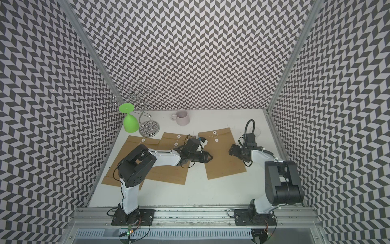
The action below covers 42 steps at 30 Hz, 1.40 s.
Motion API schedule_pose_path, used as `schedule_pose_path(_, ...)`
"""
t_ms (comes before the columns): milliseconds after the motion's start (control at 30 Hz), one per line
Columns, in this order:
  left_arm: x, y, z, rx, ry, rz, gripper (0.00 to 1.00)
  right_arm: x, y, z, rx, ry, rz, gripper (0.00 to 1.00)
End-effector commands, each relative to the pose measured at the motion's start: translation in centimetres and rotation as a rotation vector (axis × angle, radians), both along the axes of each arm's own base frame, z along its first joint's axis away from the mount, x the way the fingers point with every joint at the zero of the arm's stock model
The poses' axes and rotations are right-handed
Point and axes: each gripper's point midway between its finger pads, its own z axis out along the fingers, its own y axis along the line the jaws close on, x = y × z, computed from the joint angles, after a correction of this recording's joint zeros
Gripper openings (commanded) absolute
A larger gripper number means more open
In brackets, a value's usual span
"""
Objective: Close the mouth of the file bag
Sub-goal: Pick up the file bag from the center of the board.
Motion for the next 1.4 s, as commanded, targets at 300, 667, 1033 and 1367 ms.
schedule_pose_path(300, -0.2, 1.6, -2.3, -0.069, 0.098, -0.008, 0.45, -3.7, 8.1, 9.3, 0.531, -0.178, 0.246, 0.84)
schedule_pose_path(667, -1.9, 1.1, -4.2, -0.101, 0.157, -0.027, 0.44, -4.3, 10.3, 9.2, 0.692, -0.17, 0.198, 0.77)
schedule_pose_path(1033, -2.8, 0.9, -5.7, -0.105, 0.192, -0.039, 0.43, -2.9, 12.7, 11.7, 0.773, -0.231, 0.207, 0.76)
schedule_pose_path(1367, -3.3, 0.6, -6.8, -0.12, 0.232, -0.048, 0.43, -2.4, 11.8, 8.6, 0.694, -0.172, 0.089, 0.74)
